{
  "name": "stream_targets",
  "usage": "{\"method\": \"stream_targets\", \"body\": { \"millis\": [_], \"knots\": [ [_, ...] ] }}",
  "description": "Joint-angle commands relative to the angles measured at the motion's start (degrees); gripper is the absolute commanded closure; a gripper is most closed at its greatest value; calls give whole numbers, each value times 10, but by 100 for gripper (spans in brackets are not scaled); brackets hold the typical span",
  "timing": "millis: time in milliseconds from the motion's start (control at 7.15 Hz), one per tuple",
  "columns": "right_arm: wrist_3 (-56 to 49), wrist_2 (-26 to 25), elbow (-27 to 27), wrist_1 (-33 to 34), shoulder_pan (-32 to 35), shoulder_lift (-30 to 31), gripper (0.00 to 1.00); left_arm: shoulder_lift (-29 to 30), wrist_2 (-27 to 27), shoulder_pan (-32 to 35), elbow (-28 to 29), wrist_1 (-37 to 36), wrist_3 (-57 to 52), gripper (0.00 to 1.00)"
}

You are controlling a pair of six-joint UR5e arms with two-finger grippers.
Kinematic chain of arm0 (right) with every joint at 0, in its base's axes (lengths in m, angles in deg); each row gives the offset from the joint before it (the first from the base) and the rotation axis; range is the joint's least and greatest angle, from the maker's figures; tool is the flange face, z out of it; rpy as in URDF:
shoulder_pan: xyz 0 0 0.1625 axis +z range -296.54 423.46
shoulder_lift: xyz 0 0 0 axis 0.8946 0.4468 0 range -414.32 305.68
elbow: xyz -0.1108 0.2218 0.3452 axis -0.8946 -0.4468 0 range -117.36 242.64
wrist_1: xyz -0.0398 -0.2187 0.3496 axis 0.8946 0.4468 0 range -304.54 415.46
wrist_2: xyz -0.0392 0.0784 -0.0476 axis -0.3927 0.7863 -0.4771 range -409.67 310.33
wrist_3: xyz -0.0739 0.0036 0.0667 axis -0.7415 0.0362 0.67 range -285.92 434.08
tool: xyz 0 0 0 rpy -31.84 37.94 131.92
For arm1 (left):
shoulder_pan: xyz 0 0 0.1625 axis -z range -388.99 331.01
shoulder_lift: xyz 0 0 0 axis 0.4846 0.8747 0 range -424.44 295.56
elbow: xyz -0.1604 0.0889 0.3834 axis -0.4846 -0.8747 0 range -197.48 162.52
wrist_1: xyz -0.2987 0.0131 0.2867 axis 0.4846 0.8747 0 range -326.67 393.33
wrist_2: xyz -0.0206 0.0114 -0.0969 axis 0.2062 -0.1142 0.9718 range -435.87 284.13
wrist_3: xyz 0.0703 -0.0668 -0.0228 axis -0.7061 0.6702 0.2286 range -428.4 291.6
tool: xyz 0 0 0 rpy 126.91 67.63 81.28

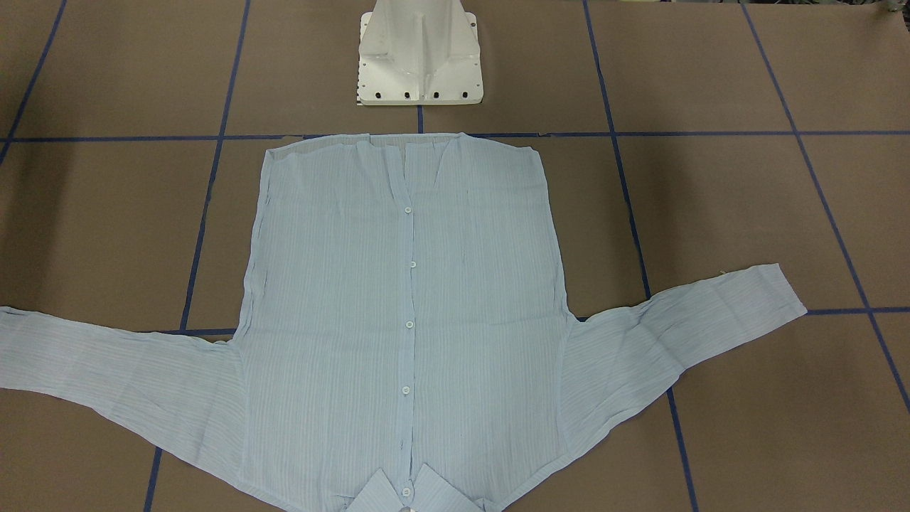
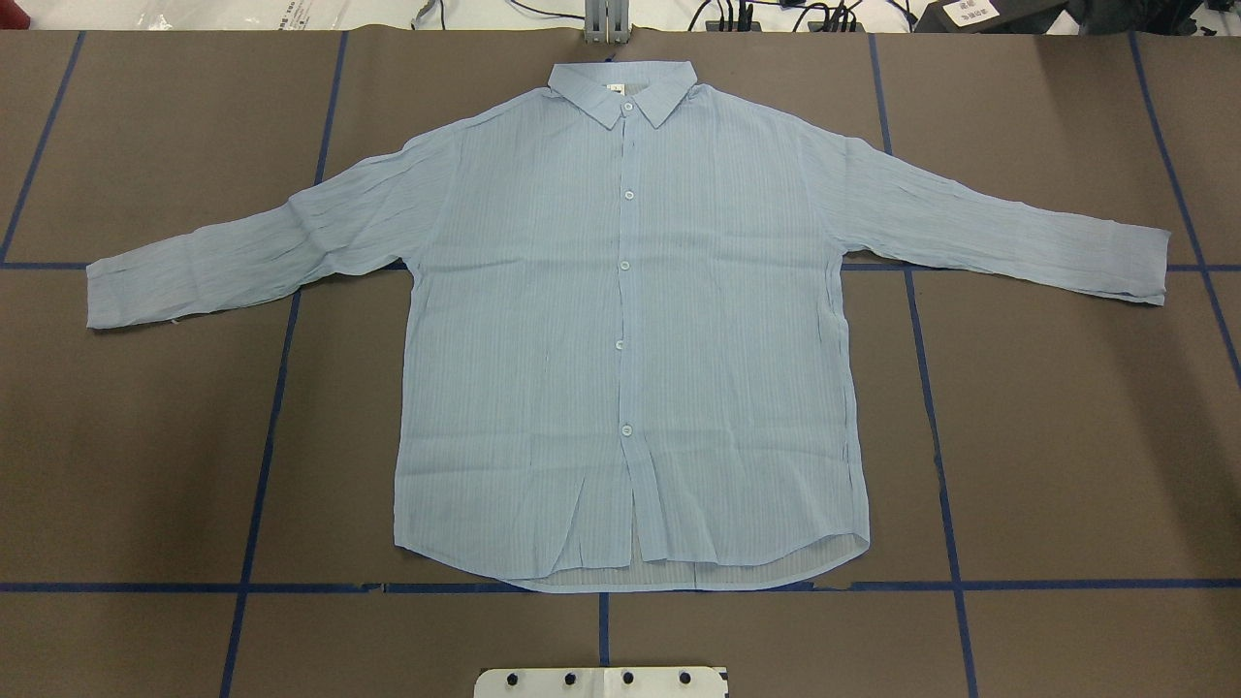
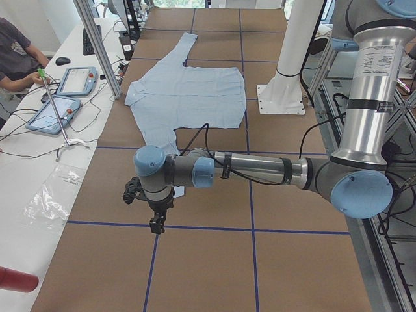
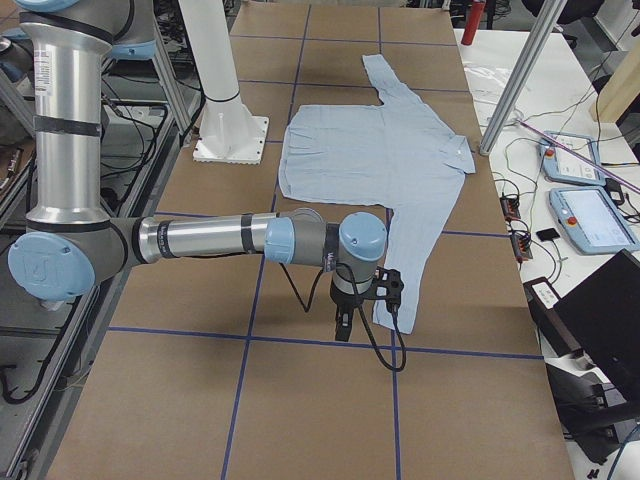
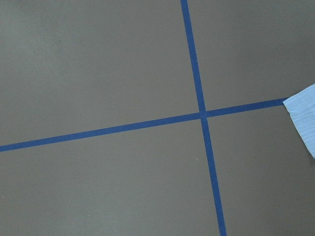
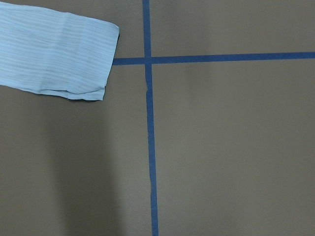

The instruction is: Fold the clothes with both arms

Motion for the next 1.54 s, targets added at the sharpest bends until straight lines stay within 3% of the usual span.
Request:
{"method": "stream_targets", "body": {
  "millis": [0, 559, 978, 1118, 1258, 1398],
  "knots": [
    [-2, -1, -1, -4, 0, 0, 0, 1, 0, -1, 0, 0, 1, 0],
    [0, 1, -7, -4, -1, -8, 0, 9, 26, -2, -8, 4, 0, 0],
    [6, 34, -35, -25, -3, -44, 0, 69, 14, -5, 3, 41, 4, 0],
    [8, 39, -89, -111, -18, -57, 0, 58, 20, -10, -8, 100, 5, 0],
    [15, 58, -143, -240, -29, -54, 0, 50, 19, -13, 6, 135, 6, 0],
    [16, 72, -203, -308, -32, -78, 0, 53, 21, -12, 5, 156, 7, 0]
  ]
}}
